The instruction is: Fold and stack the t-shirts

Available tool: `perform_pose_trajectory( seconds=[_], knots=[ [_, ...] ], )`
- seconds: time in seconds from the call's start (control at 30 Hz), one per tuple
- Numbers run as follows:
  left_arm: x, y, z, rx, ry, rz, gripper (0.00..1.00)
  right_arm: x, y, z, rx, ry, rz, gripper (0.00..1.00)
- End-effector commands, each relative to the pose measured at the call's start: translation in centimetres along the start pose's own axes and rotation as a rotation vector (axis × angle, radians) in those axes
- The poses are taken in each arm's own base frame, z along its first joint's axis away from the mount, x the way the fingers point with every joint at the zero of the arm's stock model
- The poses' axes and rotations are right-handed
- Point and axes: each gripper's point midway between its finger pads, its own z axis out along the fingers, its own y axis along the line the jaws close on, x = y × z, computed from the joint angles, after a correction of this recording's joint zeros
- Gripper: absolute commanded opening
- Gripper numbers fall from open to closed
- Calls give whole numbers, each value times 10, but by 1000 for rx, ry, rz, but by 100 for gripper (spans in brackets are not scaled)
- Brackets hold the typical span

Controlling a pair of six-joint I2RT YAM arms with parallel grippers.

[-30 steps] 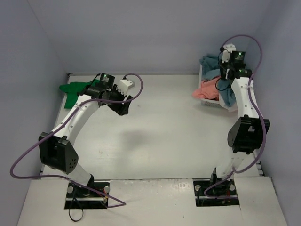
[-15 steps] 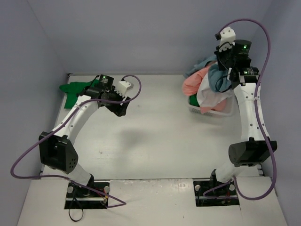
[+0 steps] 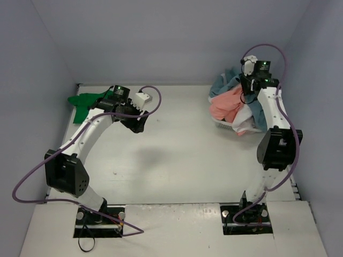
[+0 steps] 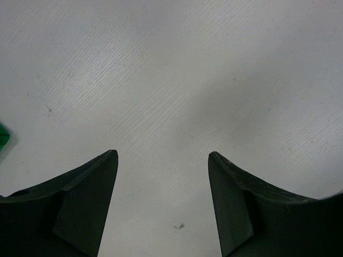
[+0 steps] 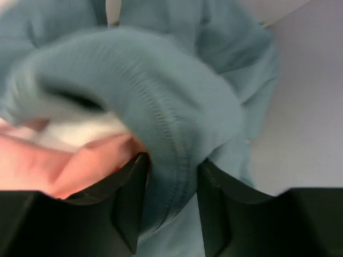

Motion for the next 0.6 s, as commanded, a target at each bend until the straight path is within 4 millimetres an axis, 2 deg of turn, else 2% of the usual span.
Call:
perform_pose_trajectory(
  seconds=[0.0, 0.1, 0.13, 0.3, 0.47, 0.57],
  knots=[
    [-21, 2, -15, -7, -62, 22, 63, 24, 15, 28, -30, 78, -48, 39],
    [-20, 1, -15, -2, -63, 20, 63, 41, 23, 35, -48, 119, -54, 47],
    [-21, 1, -16, -1, -66, 19, 63, 40, 23, 33, -51, 116, -54, 50],
    [-21, -1, -16, 9, -68, 18, 63, 30, 24, 26, -54, 89, -52, 49],
    [-17, -3, -14, 15, -67, 18, 63, 22, 20, 24, -32, 72, -40, 35],
    [-16, -4, -13, 17, -69, 19, 63, 17, 18, 24, -12, 65, -28, 19]
  ],
)
